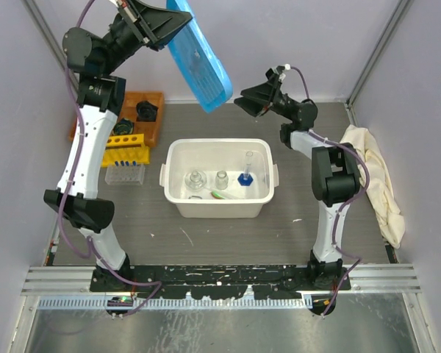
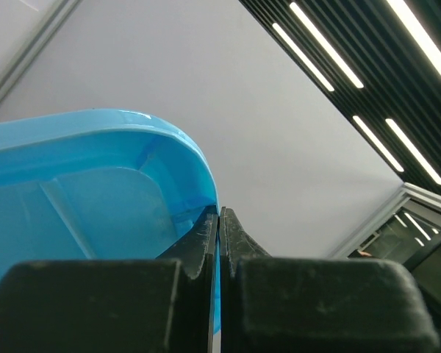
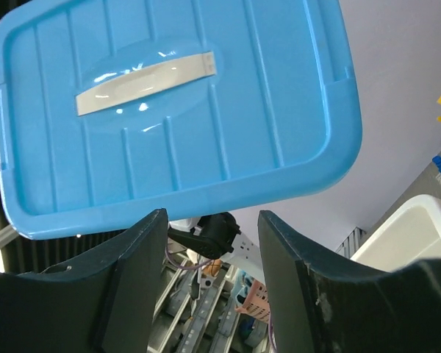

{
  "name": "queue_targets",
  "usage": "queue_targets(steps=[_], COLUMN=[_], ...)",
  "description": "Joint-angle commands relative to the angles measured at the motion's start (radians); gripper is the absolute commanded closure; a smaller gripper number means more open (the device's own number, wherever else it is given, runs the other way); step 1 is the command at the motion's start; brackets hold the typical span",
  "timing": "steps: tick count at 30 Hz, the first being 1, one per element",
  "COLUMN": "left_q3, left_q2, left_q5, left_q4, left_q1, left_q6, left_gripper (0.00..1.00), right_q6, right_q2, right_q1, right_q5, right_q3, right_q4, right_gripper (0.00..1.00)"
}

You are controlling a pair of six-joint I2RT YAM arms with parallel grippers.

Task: Organize the chemistry lab equipment
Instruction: Pick up the storage box lid at the center of the board.

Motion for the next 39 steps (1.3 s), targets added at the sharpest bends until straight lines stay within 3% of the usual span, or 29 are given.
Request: queue_targets(steps=[1, 16, 23, 34, 39], left_q3=[0.039, 0.067, 0.060, 0.053, 0.065], left_q2=[0.019, 0.056, 0.105, 0.132, 0.161], left_q5=[0.009, -0.062, -0.133, -0.144, -0.166], left_q4=[0.218, 0.509, 0.675, 0.727, 0.752], left_q1=[0.006, 0.005, 0.005, 0.008, 0.010], left_q6=[-0.126, -0.343, -0.460, -0.487, -0.513], left_gripper=[1.00, 1.00, 1.00, 1.00, 1.00], right_q6=[0.100, 0.155, 0.244, 0.362, 0.382], right_q2=[0.042, 0.231, 0.354, 0.541, 0.565], right_q1=[0.017, 0.030, 0.089, 0.106, 0.109], right_q5=[0.033, 0.102, 0.170, 0.357, 0.384], right_q3=[0.077, 0.288, 0.517, 0.856, 0.878], right_q4=[0.188, 0.190, 0.190, 0.190, 0.189], right_gripper=[0.42, 0.40, 0.38, 0.36, 0.36])
